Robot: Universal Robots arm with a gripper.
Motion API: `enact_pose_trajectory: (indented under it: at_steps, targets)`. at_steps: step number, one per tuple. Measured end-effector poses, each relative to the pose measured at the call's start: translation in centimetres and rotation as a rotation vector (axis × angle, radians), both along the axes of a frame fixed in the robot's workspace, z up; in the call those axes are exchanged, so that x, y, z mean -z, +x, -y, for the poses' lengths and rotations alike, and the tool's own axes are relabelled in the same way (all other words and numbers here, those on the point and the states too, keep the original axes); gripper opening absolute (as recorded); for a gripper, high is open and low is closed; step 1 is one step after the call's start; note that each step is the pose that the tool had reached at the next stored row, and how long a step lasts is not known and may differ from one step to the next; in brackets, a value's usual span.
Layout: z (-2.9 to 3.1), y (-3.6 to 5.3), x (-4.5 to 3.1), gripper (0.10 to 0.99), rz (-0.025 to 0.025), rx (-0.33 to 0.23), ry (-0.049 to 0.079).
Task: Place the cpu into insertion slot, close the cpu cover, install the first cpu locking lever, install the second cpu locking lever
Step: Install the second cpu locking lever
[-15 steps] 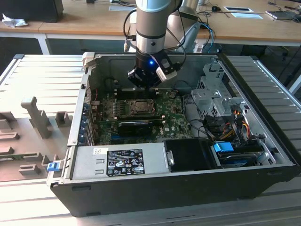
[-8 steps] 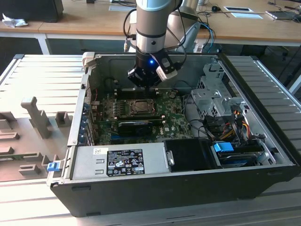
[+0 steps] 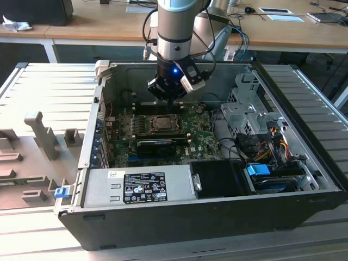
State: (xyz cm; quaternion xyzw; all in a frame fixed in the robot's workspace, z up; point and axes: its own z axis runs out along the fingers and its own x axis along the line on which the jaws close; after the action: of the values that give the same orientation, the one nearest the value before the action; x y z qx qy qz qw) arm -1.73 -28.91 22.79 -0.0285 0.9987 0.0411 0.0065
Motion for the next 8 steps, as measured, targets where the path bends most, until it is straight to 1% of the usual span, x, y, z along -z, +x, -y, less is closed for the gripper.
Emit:
enact_pose_trajectory:
  at_steps: [8]
  targets:
    - [0.0, 0.01, -0.22, 0.106, 0.0001, 0.001, 0.0]
